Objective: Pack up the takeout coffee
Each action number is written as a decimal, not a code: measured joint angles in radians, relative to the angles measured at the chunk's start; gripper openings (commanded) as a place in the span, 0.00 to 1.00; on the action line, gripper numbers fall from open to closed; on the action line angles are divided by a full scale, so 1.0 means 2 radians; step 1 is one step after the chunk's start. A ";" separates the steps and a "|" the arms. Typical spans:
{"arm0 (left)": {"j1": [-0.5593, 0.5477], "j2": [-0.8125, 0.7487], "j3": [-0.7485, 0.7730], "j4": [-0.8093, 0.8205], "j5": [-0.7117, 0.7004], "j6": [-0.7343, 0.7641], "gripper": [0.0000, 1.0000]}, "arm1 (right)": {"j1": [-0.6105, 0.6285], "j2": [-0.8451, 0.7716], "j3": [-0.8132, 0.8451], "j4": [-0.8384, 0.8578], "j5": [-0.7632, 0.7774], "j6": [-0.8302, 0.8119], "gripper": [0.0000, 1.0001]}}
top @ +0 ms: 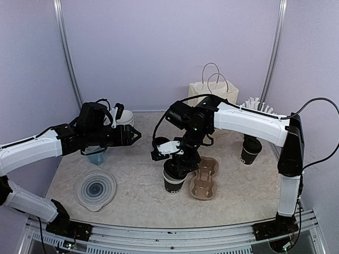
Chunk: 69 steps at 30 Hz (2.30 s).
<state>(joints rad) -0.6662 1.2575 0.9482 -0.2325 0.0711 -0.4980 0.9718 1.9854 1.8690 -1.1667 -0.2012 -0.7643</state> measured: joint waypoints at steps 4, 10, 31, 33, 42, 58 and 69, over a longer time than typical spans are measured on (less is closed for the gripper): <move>0.000 0.000 0.000 0.000 0.000 0.000 0.69 | 0.000 0.000 0.000 -0.003 0.000 -0.001 0.74; 0.000 0.000 0.000 0.000 0.000 0.000 0.69 | 0.000 0.002 0.001 -0.007 -0.001 -0.002 0.79; 0.006 0.000 -0.029 0.018 0.031 -0.021 0.70 | -0.004 0.009 0.033 -0.009 -0.024 -0.001 0.86; 0.005 0.000 -0.037 0.027 0.051 -0.033 0.70 | -0.013 0.000 0.031 -0.006 -0.041 0.005 0.85; -0.059 0.027 -0.051 0.065 0.113 -0.090 0.66 | -0.142 -0.106 -0.122 0.092 -0.119 0.093 0.75; -0.083 0.104 -0.051 0.127 0.144 -0.126 0.56 | -0.163 -0.059 -0.197 0.142 -0.272 0.171 0.61; -0.083 0.135 -0.051 0.139 0.151 -0.128 0.59 | -0.163 -0.032 -0.171 0.141 -0.300 0.181 0.57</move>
<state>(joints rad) -0.8330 1.5272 0.8463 0.0460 0.3733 -0.7547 0.6468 1.9209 1.5269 -0.8852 -0.8013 -0.4019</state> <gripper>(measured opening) 0.593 0.583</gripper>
